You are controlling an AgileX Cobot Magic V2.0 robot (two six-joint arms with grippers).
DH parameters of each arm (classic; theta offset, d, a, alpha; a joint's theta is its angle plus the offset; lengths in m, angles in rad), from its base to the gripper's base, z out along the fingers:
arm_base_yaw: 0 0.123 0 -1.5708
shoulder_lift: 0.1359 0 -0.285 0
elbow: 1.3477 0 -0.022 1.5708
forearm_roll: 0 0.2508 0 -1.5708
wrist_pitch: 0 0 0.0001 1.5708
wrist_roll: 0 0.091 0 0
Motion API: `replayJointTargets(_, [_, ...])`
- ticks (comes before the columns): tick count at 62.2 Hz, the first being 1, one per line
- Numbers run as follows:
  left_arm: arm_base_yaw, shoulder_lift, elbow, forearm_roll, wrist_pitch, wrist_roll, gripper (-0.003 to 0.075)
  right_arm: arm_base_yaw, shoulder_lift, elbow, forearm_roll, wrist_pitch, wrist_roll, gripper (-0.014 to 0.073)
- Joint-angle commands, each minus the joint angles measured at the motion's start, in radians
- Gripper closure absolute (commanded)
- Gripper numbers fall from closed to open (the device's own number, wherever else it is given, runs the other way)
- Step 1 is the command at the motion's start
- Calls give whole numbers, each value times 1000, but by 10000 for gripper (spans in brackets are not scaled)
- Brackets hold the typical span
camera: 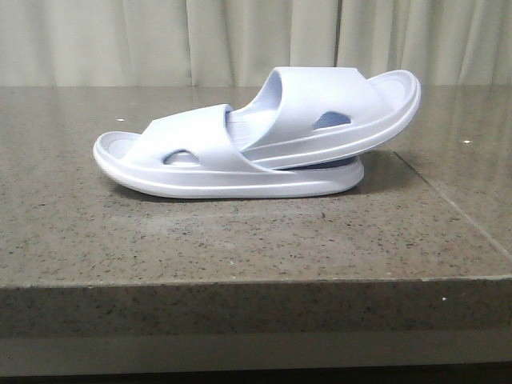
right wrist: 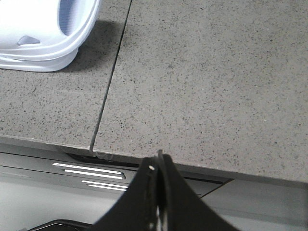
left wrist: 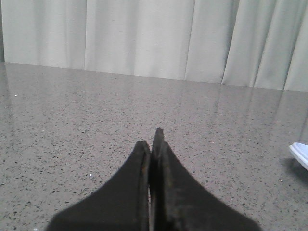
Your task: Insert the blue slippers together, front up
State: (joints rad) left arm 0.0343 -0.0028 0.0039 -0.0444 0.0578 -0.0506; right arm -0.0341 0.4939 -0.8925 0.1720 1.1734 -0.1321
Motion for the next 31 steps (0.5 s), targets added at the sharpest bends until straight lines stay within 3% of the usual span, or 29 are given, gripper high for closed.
replayJointTargets(1, [-1,-19,5,1,-85,-4,741,2,6,-19,0,-57,-1,662])
replayJointTargets(21, [-1,-19,5,1,-85,-4,741,10,-7,-2,-18,-75,-6,662])
replayJointTargets(31, [-1,-19,5,1,-85,-4,741,57,-93,167,-41,-348,-6,662])
